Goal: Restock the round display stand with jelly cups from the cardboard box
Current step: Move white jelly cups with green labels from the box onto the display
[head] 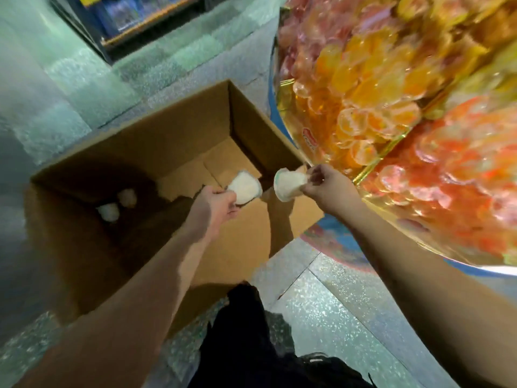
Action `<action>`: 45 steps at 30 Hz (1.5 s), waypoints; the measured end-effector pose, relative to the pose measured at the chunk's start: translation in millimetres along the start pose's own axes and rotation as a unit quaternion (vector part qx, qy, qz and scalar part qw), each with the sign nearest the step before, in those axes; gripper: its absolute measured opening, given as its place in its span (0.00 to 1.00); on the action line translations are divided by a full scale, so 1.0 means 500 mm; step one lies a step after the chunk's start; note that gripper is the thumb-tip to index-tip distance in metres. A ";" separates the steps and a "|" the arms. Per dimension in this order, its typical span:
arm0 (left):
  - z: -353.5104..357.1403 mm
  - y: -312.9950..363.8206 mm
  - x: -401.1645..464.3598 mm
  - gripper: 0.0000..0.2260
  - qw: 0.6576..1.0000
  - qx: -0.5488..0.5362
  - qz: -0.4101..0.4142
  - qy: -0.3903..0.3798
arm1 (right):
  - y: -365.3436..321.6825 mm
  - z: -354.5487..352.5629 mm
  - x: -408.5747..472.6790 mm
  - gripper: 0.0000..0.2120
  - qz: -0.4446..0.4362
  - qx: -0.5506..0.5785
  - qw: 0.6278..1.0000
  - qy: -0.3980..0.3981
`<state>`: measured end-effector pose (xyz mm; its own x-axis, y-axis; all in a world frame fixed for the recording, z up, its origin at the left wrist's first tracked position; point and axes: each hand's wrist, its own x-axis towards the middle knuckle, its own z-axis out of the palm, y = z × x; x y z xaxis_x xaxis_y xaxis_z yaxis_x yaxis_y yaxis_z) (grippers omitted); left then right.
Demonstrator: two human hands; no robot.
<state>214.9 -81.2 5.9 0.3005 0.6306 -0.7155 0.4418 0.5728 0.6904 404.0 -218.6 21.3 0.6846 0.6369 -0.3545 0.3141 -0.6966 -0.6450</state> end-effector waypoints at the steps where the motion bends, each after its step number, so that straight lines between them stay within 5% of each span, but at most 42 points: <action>1: 0.042 0.010 -0.039 0.15 0.999 0.019 0.020 -0.017 | 0.028 -0.049 -0.034 0.11 -0.008 0.000 1.000 0.016; 10: 0.440 0.042 -0.362 0.04 0.947 0.182 0.233 -0.125 | 0.337 -0.458 -0.349 0.17 0.002 -0.027 0.984 0.176; 23: 0.971 0.099 -0.665 0.10 0.779 0.320 0.453 -0.292 | 0.640 -0.858 -0.614 0.21 0.119 -0.068 0.940 0.312; 31: 1.265 0.113 -0.651 0.13 0.671 0.400 0.529 -0.330 | 0.797 -1.038 -0.559 0.22 0.162 -0.118 0.931 0.306; 45: 1.671 0.223 -0.530 0.17 0.613 0.500 0.546 -0.276 | 0.973 -1.319 -0.240 0.23 0.143 -0.165 0.952 0.216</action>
<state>890.9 -621.7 183.5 0.9969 -0.0786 -0.0021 -0.0629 -0.8138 0.5778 908.2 -851.5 196.5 0.9574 0.2600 -0.1254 0.2150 -0.9322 -0.2912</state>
